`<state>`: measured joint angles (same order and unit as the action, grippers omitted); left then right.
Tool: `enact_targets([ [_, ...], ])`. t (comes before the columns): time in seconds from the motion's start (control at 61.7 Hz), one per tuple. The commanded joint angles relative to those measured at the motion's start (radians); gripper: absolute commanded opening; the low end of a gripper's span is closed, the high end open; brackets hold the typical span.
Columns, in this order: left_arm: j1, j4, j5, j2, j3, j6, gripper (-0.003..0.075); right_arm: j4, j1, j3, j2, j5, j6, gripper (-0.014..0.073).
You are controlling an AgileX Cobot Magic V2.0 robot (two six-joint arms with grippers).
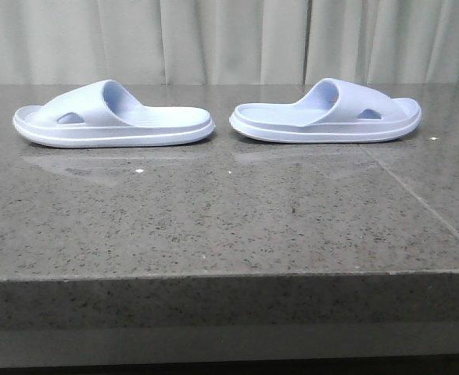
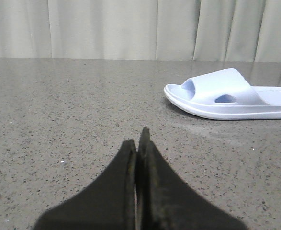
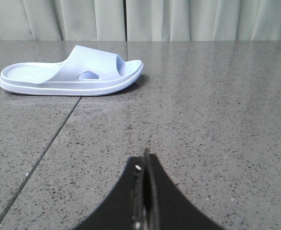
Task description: Insert blue slippers together front up
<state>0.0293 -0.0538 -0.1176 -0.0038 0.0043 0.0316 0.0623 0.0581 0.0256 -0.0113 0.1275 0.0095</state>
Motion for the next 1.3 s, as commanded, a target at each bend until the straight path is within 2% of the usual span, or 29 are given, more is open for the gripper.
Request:
enact_targets([
  [0.0,-0.002,-0.009,0.088,-0.016,0.005,0.001,-0.002,-0.003,-0.009,-0.003,-0.016,-0.078,0.001,-0.0106],
  [1.28,-0.002,-0.04,0.118,-0.016,0.003,0.001,-0.002,-0.003,-0.009,-0.005,-0.016,-0.12,0.001,-0.0106],
])
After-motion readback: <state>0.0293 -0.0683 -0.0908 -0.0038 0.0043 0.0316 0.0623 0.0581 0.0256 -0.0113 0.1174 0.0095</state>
